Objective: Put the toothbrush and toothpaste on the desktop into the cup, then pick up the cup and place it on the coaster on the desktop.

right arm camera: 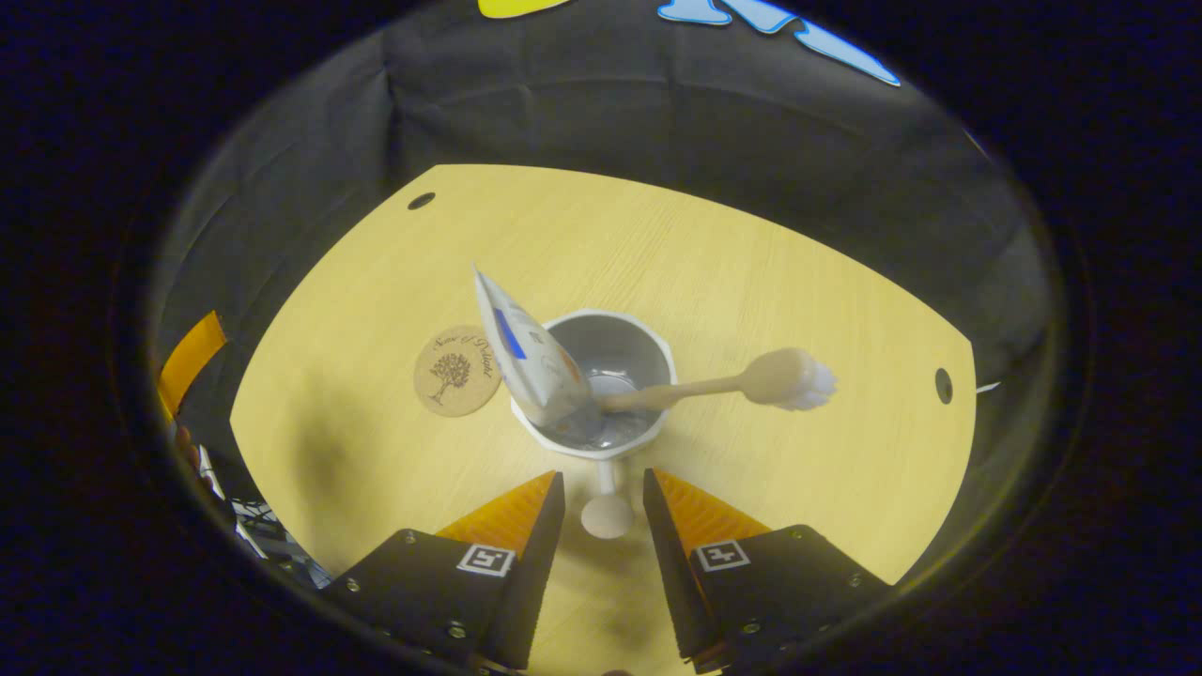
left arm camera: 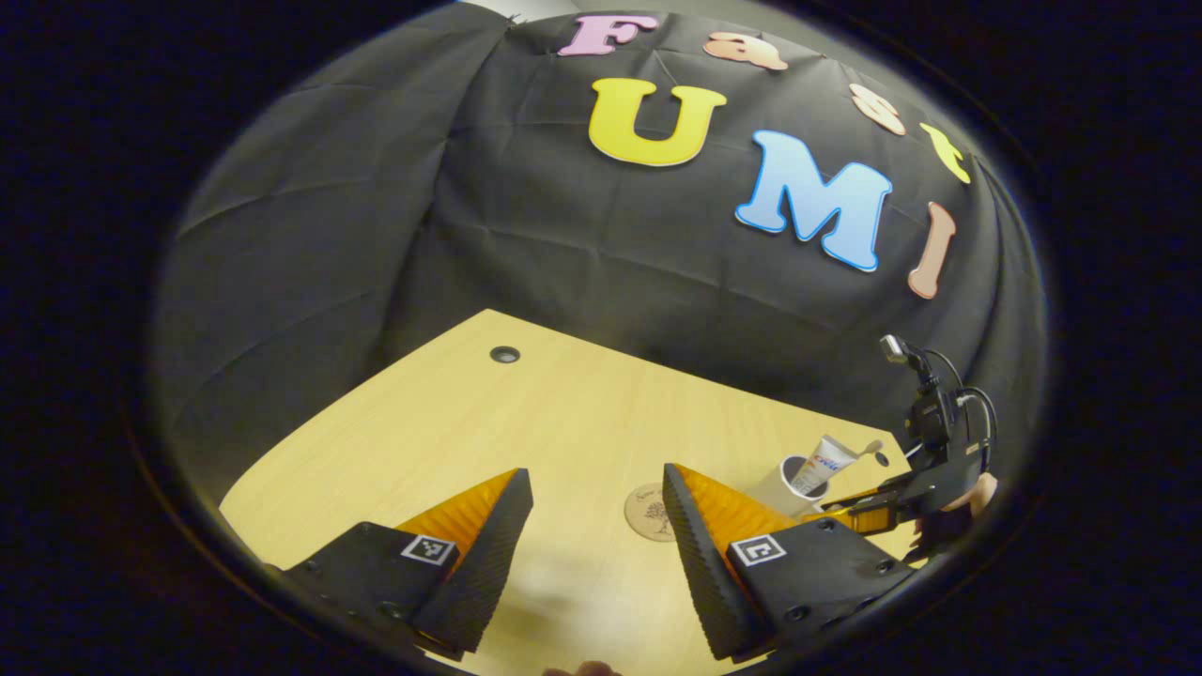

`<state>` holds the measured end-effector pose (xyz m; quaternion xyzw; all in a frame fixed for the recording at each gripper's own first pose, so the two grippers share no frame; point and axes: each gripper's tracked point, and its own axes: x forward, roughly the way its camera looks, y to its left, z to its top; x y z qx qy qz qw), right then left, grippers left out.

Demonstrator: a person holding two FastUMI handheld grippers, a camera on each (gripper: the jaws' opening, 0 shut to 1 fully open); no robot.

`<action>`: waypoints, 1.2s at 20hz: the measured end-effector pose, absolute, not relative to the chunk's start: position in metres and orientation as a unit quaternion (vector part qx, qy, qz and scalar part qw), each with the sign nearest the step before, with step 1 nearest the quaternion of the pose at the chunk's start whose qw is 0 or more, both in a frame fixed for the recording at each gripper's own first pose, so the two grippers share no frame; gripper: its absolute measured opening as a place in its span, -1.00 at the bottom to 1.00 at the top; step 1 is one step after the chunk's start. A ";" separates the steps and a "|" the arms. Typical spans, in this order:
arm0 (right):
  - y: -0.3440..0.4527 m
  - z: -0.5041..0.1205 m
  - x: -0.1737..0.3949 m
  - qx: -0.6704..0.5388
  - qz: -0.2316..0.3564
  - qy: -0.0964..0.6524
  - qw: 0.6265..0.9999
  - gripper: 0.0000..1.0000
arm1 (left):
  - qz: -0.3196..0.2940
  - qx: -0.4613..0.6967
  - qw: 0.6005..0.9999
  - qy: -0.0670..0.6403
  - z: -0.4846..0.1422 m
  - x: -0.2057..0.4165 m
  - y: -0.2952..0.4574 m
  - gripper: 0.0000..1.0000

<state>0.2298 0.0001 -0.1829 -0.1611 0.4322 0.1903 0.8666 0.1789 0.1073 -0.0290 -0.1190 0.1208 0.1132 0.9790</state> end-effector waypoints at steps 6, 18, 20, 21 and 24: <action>0.006 -0.202 0.235 -0.158 0.196 0.455 0.854 0.11 | 0.141 -0.123 0.974 0.124 -0.034 0.163 0.126 0.82; 0.006 -0.208 0.234 -0.135 0.165 0.442 0.872 -0.77 | 0.125 -0.112 0.979 0.119 -0.027 0.173 0.116 0.82; 0.008 -0.198 0.233 -0.132 0.166 0.436 0.875 -0.76 | 0.120 -0.112 0.980 0.115 -0.028 0.174 0.115 0.82; 0.011 -0.191 0.232 -0.130 0.169 0.431 0.877 -0.77 | 0.118 -0.112 0.980 0.114 -0.028 0.172 0.115 0.82; 0.033 -0.181 0.229 -0.137 0.184 0.421 0.878 -0.77 | 0.118 -0.115 0.980 0.114 -0.028 0.164 0.118 0.82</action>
